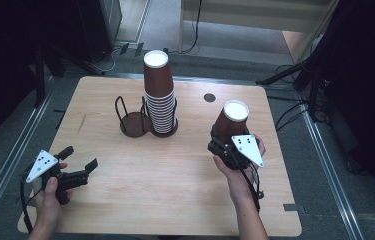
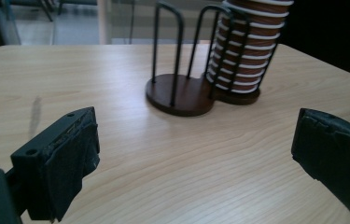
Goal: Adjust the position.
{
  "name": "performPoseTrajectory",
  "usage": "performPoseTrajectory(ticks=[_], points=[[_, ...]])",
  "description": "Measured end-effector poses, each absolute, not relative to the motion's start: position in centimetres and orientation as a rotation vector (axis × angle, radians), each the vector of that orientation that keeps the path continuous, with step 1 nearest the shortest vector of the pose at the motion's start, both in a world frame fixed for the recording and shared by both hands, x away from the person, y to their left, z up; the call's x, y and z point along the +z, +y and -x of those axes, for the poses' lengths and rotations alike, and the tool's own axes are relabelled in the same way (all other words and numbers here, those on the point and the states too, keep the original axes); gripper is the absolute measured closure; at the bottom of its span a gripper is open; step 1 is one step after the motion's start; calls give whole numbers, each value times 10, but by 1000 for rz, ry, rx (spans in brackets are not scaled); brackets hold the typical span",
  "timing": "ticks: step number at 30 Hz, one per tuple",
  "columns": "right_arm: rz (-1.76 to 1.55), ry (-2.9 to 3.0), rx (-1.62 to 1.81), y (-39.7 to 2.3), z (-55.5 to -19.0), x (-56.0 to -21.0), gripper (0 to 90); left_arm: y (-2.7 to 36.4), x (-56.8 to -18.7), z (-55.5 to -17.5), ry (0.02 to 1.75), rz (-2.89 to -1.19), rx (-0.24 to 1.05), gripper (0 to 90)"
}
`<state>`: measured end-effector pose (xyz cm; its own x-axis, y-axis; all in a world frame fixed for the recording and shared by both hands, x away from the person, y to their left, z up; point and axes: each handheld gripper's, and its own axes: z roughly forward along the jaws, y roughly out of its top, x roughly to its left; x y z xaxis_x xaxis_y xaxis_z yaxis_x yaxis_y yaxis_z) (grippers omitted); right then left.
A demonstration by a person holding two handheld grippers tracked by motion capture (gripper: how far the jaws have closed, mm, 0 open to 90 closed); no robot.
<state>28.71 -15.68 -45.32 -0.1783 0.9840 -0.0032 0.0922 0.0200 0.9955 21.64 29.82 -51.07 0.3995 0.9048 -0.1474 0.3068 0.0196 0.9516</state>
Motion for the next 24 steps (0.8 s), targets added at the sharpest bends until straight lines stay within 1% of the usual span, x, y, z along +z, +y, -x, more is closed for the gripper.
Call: performPoseTrajectory(ticks=[7, 10, 24], points=[[-1172, 1425, 1273, -157, -280, -462, 129, 271, -495, -224, 1070, -1569, 654, 16], [-1157, 1429, 1251, -156, -278, -466, 132, 260, -491, -228, 1048, -1565, 625, 16], [-1118, 1452, 1140, -145, -266, -485, 133, 209, -474, -252, 948, -1674, 530, 15]])
